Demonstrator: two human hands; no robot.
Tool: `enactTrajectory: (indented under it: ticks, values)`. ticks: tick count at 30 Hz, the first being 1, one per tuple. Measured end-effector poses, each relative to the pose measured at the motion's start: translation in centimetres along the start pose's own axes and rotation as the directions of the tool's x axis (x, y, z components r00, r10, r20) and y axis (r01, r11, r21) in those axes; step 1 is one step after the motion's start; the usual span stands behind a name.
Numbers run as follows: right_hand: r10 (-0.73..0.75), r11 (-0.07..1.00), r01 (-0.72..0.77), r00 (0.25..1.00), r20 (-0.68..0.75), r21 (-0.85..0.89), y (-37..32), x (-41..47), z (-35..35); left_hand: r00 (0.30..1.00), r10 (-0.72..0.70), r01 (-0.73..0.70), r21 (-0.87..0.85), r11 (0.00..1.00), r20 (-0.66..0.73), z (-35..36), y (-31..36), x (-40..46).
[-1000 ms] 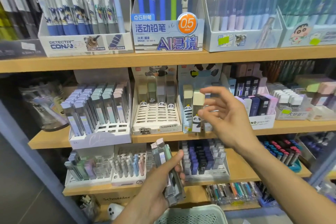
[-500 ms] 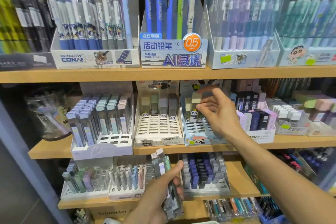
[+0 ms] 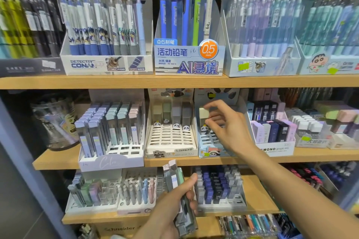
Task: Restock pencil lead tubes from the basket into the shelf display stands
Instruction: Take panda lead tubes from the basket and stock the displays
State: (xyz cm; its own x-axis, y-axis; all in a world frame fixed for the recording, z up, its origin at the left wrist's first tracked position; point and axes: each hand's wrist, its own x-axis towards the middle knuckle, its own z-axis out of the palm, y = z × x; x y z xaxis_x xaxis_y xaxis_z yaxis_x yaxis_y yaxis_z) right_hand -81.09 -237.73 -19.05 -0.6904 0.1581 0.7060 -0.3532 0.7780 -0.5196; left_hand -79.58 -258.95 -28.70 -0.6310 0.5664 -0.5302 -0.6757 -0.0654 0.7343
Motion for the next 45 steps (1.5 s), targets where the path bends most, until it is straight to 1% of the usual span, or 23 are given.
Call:
enactTrajectory:
  ticks: [2,4,6,8,10,11,12,13,14,15,16,18,19,21,23,26,29,31,35,40,42,44,45]
  values:
    - [-0.049,0.997,0.047,0.998,-0.035,-0.053,0.1,0.0,-0.1,1.0,0.002,-0.002,-0.005,1.0,-0.002,-0.1,-0.1,0.1]
    - [-0.065,0.985,0.056,0.997,-0.049,-0.165,0.5,0.0,-0.2,1.0,0.004,-0.004,-0.021,1.0,-0.003,-0.2,-0.3,0.1]
    - [-0.056,0.968,0.049,0.998,-0.021,-0.247,1.2,-0.2,0.0,1.0,0.019,-0.019,-0.034,0.999,-0.002,-0.1,-0.4,0.3]
    - [-0.057,0.966,0.059,0.998,0.015,-0.252,1.7,-0.8,0.1,1.0,0.02,-0.021,-0.025,0.999,-0.013,-0.1,-0.4,0.3]
    - [-0.072,0.971,0.071,0.997,0.007,-0.229,1.2,-1.5,-0.2,1.0,0.018,-0.018,0.01,1.0,-0.016,-0.1,-0.4,0.1]
    - [-0.052,0.979,0.046,0.998,-0.023,-0.197,0.7,-2.2,-0.5,1.0,0.013,-0.012,0.025,1.0,-0.018,-0.2,-0.4,0.1]
    - [0.0,0.991,-0.008,0.998,-0.059,-0.131,0.0,-3.2,-0.8,1.0,0.002,-0.001,0.034,0.999,-0.009,-0.1,-0.4,-0.1]
    - [0.09,0.995,-0.093,0.993,-0.076,-0.03,-0.9,-4.5,-1.0,1.0,0.001,-0.001,0.032,0.999,-0.003,-0.2,-0.5,0.0]
    - [0.201,0.977,-0.196,0.978,-0.048,0.087,-1.8,-5.9,-1.2,1.0,0.021,-0.021,0.023,1.0,-0.009,-0.3,-0.8,-0.2]
    - [0.307,0.934,-0.307,0.951,0.031,0.183,-2.6,-7.3,-1.2,0.999,0.047,-0.046,0.022,0.999,-0.026,-0.4,-1.1,-0.2]
    - [0.391,0.879,-0.416,0.908,0.149,0.232,-3.2,-8.7,-1.0,0.998,0.057,-0.056,0.039,0.998,-0.035,-0.4,-1.5,-0.3]
    - [0.489,0.749,-0.609,0.774,0.403,0.261,-3.9,-10.8,-0.5,0.996,0.084,-0.084,0.059,0.995,-0.007,-0.5,-2.3,-0.2]
    - [0.527,0.676,-0.688,0.702,0.478,0.264,-3.9,-11.5,-0.1,0.996,0.086,-0.085,0.073,0.994,-0.015,-0.1,-2.6,-0.2]
    - [0.601,0.558,-0.785,0.605,0.522,0.269,-3.7,-12.2,0.5,0.997,0.073,-0.069,0.122,0.99,-0.031,0.4,-2.8,-0.3]
    - [0.645,0.497,-0.823,0.563,0.518,0.276,-3.5,-12.7,1.3,0.995,0.074,-0.059,0.201,0.978,-0.065,1.1,-3.1,-0.3]
    - [0.656,0.461,-0.833,0.552,0.515,0.306,-3.2,-13.5,2.2,0.994,0.059,-0.032,0.261,0.965,-0.096,1.8,-3.4,-0.7]
    - [0.639,0.406,-0.837,0.547,0.541,0.367,-2.6,-13.9,2.0,0.99,0.117,-0.084,0.334,0.939,-0.081,1.9,-3.6,-0.7]
    - [0.627,0.374,-0.827,0.559,0.543,0.419,-2.3,-14.0,1.6,0.985,0.161,-0.128,0.349,0.928,-0.067,2.0,-3.6,-0.9]
    - [0.601,0.345,-0.813,0.575,0.555,0.469,-2.7,-13.9,1.1,0.973,0.227,-0.205,0.314,0.927,-0.035,2.5,-3.6,-1.3]
    - [0.587,0.397,-0.813,0.582,0.563,0.427,-3.2,-13.5,0.5,0.975,0.214,-0.19,0.281,0.941,-0.057,2.6,-3.4,-1.9]
    - [0.589,0.362,-0.816,0.575,0.568,0.451,-3.3,-13.3,0.2,0.98,0.196,-0.183,0.228,0.956,-0.035,2.6,-3.3,-2.1]
    - [0.599,0.302,-0.815,0.566,0.567,0.494,-3.3,-13.2,0.0,0.985,0.173,-0.169,0.142,0.975,-0.017,2.4,-3.2,-2.0]
    - [0.601,0.293,-0.81,0.569,0.561,0.508,-3.5,-13.1,-0.1,0.986,0.165,-0.163,0.1,0.982,-0.011,2.3,-3.1,-2.0]
